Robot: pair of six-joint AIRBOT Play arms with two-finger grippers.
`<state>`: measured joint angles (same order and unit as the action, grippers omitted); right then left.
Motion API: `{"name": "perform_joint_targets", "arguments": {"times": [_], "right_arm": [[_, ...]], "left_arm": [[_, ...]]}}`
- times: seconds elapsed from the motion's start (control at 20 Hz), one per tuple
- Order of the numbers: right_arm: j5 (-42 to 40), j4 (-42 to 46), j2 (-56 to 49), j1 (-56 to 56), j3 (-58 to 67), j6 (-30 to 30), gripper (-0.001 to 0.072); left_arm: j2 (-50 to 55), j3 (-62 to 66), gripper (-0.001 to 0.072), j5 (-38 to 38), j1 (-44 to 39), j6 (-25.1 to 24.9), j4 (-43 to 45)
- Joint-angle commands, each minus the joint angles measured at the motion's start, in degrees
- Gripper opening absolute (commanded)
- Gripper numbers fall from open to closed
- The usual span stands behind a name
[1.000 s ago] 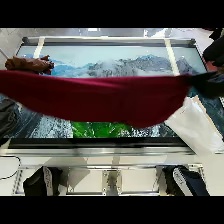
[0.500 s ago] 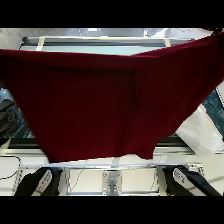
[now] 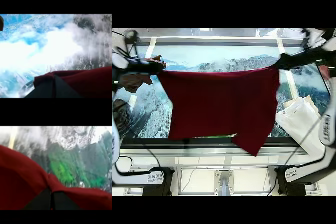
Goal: Fold the shirts.
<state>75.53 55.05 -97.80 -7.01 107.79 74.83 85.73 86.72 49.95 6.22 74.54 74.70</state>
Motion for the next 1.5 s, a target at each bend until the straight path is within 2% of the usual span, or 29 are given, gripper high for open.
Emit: {"name": "perform_joint_targets", "arguments": {"times": [0.0,0.1,0.15,0.25,0.4,0.65,1.05,1.1,1.15,1.2,1.45], "right_arm": [[-15.8,2.4,-10.4,3.2,-0.4,4.0,0.0011],[-17.1,4.2,-11.6,3.1,-0.4,4.3,0.0011],[-15.8,7.9,-11.2,3.1,-0.4,4.3,0.0012],[-10.2,14.4,-10.8,3.1,-0.4,4.3,0.0011],[-2.0,22.1,-10.7,3.1,-0.5,4.3,0.0011],[-1.3,21.2,-11.5,3.3,-0.7,4.3,0.0012],[-1.7,21.7,-11.5,3.6,-8.9,4.3,0.002],[-1.4,21.7,-11.4,3.6,-8.4,4.7,0.0121],[-0.5,21.7,-11.3,3.6,-7.8,5.6,0.0351],[1.4,21.8,-10.9,3.6,-6.6,5.6,0.0444],[14.1,26.1,-3.3,1.0,0.8,4.3,0.0444]], "left_arm": [[8.4,0.1,0.0009,-7.4,-1.9,0.5,0.3],[9.2,0.1,0.0008,-7.8,-1.9,0.5,0.3],[9.1,0.1,0.0008,-6.7,-1.6,0.5,0.7],[8.9,0.1,0.0009,-2.5,-1.4,0.7,4.5],[9.2,-0.4,0.0008,4.8,-1.4,4.8,10.3],[10.1,-3.1,0.0009,8.1,-1.9,4.8,10.8],[13.6,-3.2,0.0011,8.8,-3.6,6.6,10.1],[13.5,-3.2,0.0103,8.9,-3.6,6.6,9.7],[13.2,-3.2,0.0405,8.9,-3.6,7.7,9.3],[12.4,-3.1,0.0656,8.9,-3.6,9.3,9.1],[0.0,-3.9,0.0648,14.5,-1.7,10.3,12.2]]}}
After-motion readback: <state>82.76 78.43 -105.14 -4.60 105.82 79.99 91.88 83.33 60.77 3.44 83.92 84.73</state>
